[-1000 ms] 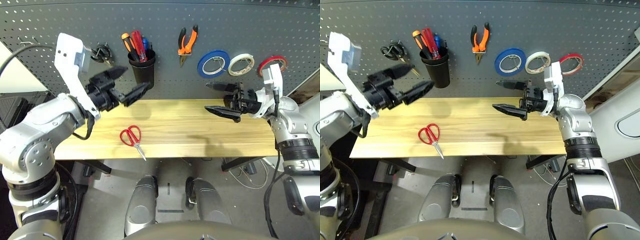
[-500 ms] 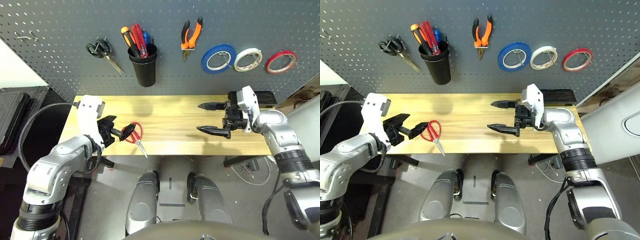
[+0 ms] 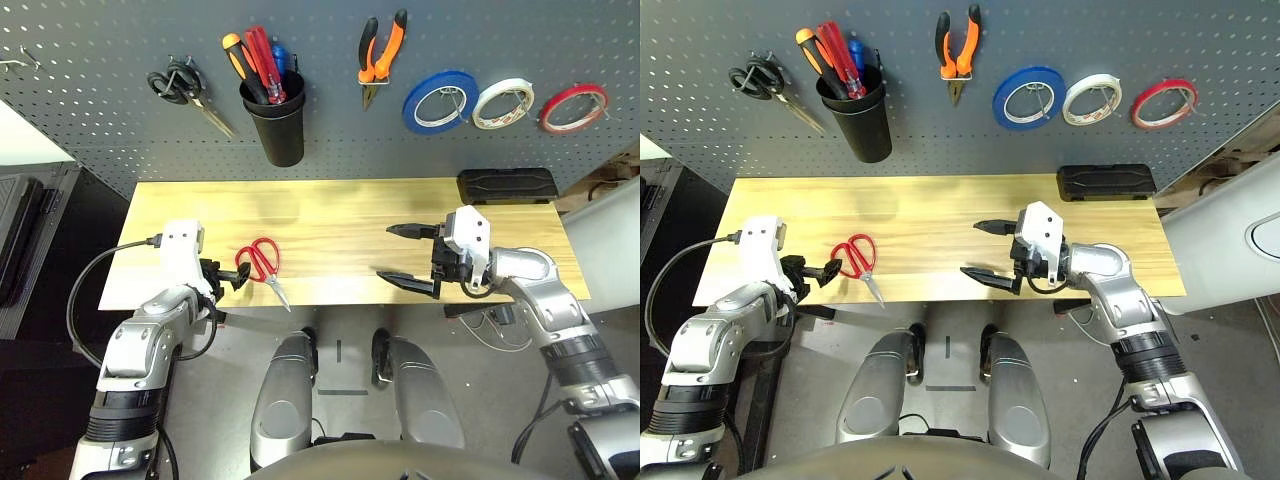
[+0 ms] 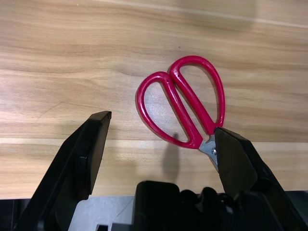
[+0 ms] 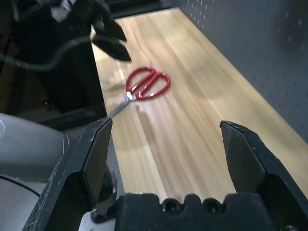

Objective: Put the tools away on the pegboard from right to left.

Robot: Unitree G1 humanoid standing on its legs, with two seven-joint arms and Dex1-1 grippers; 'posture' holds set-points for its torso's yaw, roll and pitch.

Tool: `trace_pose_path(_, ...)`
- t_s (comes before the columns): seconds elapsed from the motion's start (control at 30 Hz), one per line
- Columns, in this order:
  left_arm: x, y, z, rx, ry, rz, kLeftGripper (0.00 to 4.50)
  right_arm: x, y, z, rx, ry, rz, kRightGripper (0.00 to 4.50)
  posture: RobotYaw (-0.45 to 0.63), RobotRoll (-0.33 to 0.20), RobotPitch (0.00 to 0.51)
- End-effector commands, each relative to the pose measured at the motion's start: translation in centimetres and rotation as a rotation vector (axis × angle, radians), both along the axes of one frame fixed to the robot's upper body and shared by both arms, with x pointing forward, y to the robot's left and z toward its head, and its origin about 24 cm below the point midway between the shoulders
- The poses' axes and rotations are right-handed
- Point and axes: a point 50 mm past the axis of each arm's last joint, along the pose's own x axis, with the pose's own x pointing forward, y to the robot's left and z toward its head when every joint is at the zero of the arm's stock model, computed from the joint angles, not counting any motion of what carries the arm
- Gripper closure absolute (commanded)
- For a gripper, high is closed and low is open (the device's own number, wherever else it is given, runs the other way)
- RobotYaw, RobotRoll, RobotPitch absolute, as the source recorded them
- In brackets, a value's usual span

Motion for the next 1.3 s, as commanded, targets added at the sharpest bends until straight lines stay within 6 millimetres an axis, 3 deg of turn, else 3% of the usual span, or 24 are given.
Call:
trace_pose_path(0.03, 0.0, 0.2, -0.5, 0.003, 0.009, 0.046, 0.01, -0.6, 0.6, 0.0, 0.006, -0.017, 0.037, 0.0, 0.01, 0.0, 0.326)
trace_pose_path(0.4, -0.4, 0.7, -0.9, 0.032, 0.044, 0.098, 0.01, -1.6, 1.3, 0.0, 0.039, -0.01, 0.057, 0.0, 0.0, 0.0, 0.342)
trace_pose_path(1.13, 0.5, 0.7, -2.8, 0.066, 0.077, 0.103, 0.01, -1.2, 1.1, 0.6, 0.048, -0.025, 0.03, 0.0, -0.02, 0.0, 0.332)
trace_pose_path(1.23, 0.5, 0.8, -2.9, 0.07, 0.076, 0.109, 0.61, -1.2, 1.2, 0.7, 0.053, -0.028, 0.029, 0.0, -0.02, 0.0, 0.331)
trace_pose_path(1.3, 0.6, 0.8, -3.0, 0.074, 0.077, 0.121, 1.37, -1.2, 1.2, 0.7, 0.056, -0.03, 0.029, 0.0, -0.02, 0.0, 0.331)
